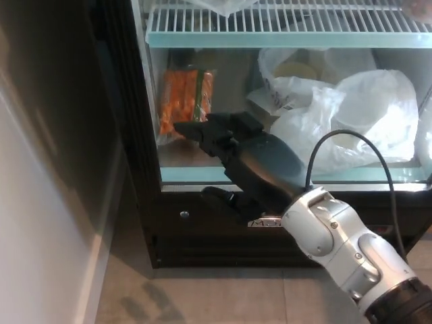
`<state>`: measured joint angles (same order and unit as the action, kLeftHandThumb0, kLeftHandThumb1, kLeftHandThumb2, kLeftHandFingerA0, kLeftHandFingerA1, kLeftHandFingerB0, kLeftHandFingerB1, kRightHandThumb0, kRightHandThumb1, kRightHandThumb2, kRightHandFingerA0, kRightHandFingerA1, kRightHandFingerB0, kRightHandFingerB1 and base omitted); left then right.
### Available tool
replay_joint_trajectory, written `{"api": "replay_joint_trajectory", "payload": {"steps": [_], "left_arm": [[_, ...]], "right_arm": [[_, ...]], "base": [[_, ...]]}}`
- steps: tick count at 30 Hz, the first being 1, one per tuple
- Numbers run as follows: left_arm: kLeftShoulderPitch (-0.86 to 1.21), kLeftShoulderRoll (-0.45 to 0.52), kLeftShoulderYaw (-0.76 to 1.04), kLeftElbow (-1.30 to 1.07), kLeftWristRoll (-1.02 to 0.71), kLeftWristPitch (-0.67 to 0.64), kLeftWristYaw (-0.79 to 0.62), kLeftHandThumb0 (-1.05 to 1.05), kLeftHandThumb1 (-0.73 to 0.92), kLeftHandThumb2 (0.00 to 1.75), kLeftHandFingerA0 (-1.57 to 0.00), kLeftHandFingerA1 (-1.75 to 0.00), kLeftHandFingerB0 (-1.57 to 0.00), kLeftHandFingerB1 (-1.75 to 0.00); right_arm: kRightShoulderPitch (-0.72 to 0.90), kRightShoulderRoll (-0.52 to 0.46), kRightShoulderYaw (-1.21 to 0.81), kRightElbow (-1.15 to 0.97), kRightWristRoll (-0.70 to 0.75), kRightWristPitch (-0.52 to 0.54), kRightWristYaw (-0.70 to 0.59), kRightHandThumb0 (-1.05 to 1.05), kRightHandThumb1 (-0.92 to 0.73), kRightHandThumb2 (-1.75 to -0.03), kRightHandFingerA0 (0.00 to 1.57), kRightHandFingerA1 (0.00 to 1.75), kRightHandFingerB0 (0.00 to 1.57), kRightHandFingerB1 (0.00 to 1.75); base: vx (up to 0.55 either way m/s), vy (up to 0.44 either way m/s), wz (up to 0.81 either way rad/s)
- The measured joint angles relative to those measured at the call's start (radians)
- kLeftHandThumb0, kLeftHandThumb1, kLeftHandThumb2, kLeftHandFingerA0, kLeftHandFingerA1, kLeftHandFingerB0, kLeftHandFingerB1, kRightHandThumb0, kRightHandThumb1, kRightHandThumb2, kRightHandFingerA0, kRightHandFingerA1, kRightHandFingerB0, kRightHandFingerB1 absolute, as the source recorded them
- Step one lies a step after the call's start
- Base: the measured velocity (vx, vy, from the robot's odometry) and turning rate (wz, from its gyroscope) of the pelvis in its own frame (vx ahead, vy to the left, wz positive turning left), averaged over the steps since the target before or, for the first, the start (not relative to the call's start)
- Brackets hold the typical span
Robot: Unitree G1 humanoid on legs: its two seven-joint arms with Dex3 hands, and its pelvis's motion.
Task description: The robot stands in front of a refrigerator with an opened door and closes the door by swing its right hand at the door
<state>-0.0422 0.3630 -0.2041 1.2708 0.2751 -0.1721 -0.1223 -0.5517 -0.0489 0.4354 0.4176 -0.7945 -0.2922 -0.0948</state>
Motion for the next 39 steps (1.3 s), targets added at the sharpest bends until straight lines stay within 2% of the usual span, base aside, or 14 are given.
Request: {"api": "replay_joint_trajectory", "payload": {"steps": [1,2,4,5,12,13,17,24,30,32,37,38,39], "left_arm": [[0.000,0.000,-0.002,0.001,0.001,-0.002,0.000,-0.49,0.78,0.63,-0.29,-0.44,-0.29,-0.38],[0.000,0.001,-0.003,0.001,0.002,-0.004,0.000,-0.48,0.78,0.63,-0.28,-0.45,-0.29,-0.38],[0.001,0.001,-0.004,0.003,0.003,-0.008,0.001,-0.49,0.78,0.63,-0.29,-0.45,-0.29,-0.39],[0.002,0.001,-0.002,0.003,0.003,-0.011,0.000,-0.49,0.78,0.63,-0.29,-0.45,-0.29,-0.39],[-0.021,0.004,-0.001,0.003,0.003,-0.012,-0.001,-0.49,0.78,0.63,-0.29,-0.45,-0.27,-0.38],[-0.024,0.004,-0.001,0.003,0.003,-0.012,-0.001,-0.49,0.79,0.63,-0.29,-0.45,-0.27,-0.37],[-0.037,0.013,0.000,-0.001,0.003,-0.011,-0.010,-0.48,0.78,0.63,-0.29,-0.44,-0.26,-0.37],[-0.063,0.017,0.012,-0.002,-0.003,-0.011,-0.021,-0.47,0.78,0.63,-0.30,-0.47,-0.27,-0.39],[-0.066,0.017,0.012,-0.003,-0.004,-0.011,-0.022,-0.48,0.78,0.63,-0.29,-0.45,-0.29,-0.38],[-0.066,0.017,0.012,-0.004,-0.004,-0.011,-0.022,-0.48,0.79,0.63,-0.30,-0.46,-0.28,-0.38],[-0.065,0.016,0.011,-0.005,-0.004,-0.011,-0.022,-0.46,0.79,0.63,-0.28,-0.44,-0.26,-0.37],[-0.066,0.016,0.011,-0.005,-0.004,-0.011,-0.022,-0.46,0.79,0.63,-0.29,-0.44,-0.27,-0.37],[-0.068,0.016,0.010,-0.005,-0.004,-0.011,-0.022,-0.46,0.79,0.63,-0.29,-0.44,-0.27,-0.37]], "right_arm": [[0.005,-0.006,0.002,-0.013,0.001,0.005,0.007,-0.34,-0.54,-1.09,0.00,0.48,0.00,0.46],[0.009,-0.011,0.003,-0.023,0.001,0.009,0.012,-0.78,-0.70,-1.02,0.09,0.42,0.09,0.41],[0.023,-0.027,0.006,-0.050,0.004,0.016,0.022,-0.79,-0.71,-1.03,0.10,0.42,0.07,0.40],[0.042,-0.040,0.007,-0.078,0.007,0.017,0.029,-0.35,-0.52,-1.09,0.00,0.48,0.00,0.47],[0.173,-0.127,-0.008,-0.210,0.033,-0.004,0.043,-0.35,-0.53,-1.09,0.00,0.48,0.00,0.47],[0.186,-0.135,-0.011,-0.217,0.035,-0.009,0.042,-0.68,-0.84,-0.66,0.19,0.29,0.19,0.28],[0.310,-0.211,-0.042,-0.218,0.054,-0.037,0.027,-0.67,-0.84,-0.66,0.22,0.31,0.22,0.29],[0.385,-0.259,-0.106,0.035,0.091,-0.070,-0.035,-0.71,-0.84,-0.66,0.24,0.31,0.24,0.29],[0.414,-0.260,-0.156,0.273,0.115,-0.073,-0.057,-0.69,-0.80,-0.65,0.29,0.32,0.31,0.31],[0.424,-0.260,-0.178,0.350,0.127,-0.073,-0.063,-0.69,-0.82,-0.65,0.25,0.30,0.30,0.30],[0.448,-0.260,-0.241,0.543,0.160,-0.062,-0.068,-0.67,-0.78,-0.64,0.29,0.31,0.30,0.31],[0.455,-0.260,-0.270,0.612,0.177,-0.054,-0.068,-0.74,-0.64,-0.98,0.31,0.47,0.25,0.44],[0.459,-0.260,-0.295,0.658,0.190,-0.045,-0.066,-0.74,-0.64,-0.98,0.31,0.47,0.25,0.44]], "base": [[0.00,0.000,0.00],[0.00,0.000,0.00],[0.00,0.000,0.00],[0.00,0.000,0.00],[0.00,0.000,0.00],[0.00,0.000,0.00],[0.00,0.000,0.00],[0.00,0.000,0.00],[0.00,0.000,0.00],[0.00,0.000,0.00],[0.00,0.000,0.00],[0.00,0.000,0.00],[0.00,0.000,0.00]]}}
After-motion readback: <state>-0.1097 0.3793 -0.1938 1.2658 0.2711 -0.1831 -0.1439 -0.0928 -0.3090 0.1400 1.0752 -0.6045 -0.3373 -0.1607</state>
